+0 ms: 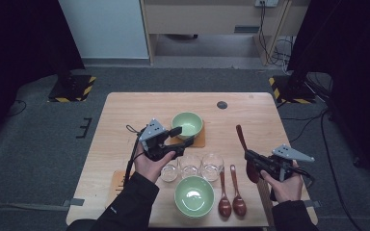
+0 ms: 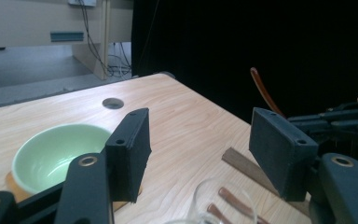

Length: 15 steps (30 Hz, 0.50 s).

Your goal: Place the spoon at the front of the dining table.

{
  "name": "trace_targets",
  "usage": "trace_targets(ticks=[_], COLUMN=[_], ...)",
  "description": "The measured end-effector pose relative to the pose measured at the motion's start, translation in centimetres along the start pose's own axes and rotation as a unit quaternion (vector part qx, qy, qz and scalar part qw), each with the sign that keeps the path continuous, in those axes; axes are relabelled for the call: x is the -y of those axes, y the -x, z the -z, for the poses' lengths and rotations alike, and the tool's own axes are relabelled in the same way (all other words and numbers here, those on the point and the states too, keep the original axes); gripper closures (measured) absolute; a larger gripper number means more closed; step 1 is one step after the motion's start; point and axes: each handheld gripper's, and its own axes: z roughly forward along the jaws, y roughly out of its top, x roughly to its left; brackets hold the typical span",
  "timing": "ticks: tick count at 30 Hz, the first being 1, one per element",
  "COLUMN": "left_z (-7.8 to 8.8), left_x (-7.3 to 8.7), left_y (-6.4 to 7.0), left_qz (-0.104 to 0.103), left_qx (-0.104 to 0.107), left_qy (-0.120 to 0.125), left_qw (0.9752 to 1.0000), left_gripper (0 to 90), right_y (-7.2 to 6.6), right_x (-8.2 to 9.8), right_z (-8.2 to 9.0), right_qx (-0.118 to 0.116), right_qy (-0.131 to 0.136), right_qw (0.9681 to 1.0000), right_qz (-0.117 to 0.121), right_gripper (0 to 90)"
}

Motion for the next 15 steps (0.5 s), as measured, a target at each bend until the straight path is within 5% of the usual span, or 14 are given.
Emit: trace_targets(ticks=[15], left_z=[-3.2], left_x=[-1.5], left_y=[1.6], left_qz=[0.002], left_qx=[0.022], left_qy=[0.012], left_qw=[0.9997], left_gripper=[39.4], right_y=[-1.0], right_x=[-0.9], right_z=[0.1], right_qx=[-0.023], right_qy=[0.020], right_qw=[0.9994], right_qz=[0.015], right_gripper=[81.5])
